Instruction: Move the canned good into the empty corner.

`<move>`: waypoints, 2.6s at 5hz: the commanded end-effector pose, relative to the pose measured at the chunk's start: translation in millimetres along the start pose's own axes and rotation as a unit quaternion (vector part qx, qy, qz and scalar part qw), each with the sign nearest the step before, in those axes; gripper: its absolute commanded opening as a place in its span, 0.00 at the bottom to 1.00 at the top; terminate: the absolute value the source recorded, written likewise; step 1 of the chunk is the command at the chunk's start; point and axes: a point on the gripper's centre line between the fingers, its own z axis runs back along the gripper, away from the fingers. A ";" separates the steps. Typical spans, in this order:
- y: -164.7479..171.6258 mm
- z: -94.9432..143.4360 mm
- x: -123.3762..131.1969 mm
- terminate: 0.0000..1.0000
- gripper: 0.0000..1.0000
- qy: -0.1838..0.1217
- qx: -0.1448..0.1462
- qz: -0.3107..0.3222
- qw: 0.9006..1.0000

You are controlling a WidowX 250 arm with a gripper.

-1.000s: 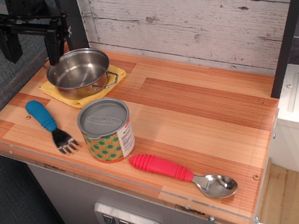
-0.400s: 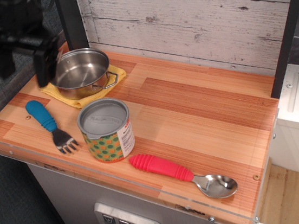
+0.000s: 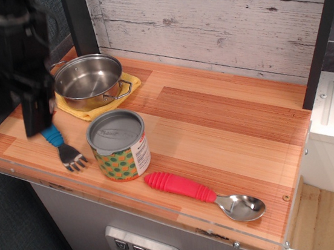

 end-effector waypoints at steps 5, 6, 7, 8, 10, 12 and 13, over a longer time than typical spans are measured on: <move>-29.9 -29.7 56.0 0.00 1.00 -0.058 0.034 -0.204 0.977; -32.9 -27.5 68.2 0.00 1.00 -0.070 0.028 -0.232 0.970; -36.5 -23.6 80.7 0.00 1.00 -0.077 0.027 -0.242 0.967; -46.7 -16.1 98.6 0.00 1.00 -0.081 0.044 -0.249 0.964; -65.9 -2.8 126.6 0.00 1.00 -0.109 0.048 -0.256 0.959; -87.6 11.6 159.1 0.00 1.00 -0.144 0.028 -0.269 0.952; -99.5 13.0 174.8 0.00 1.00 -0.147 0.024 -0.282 0.948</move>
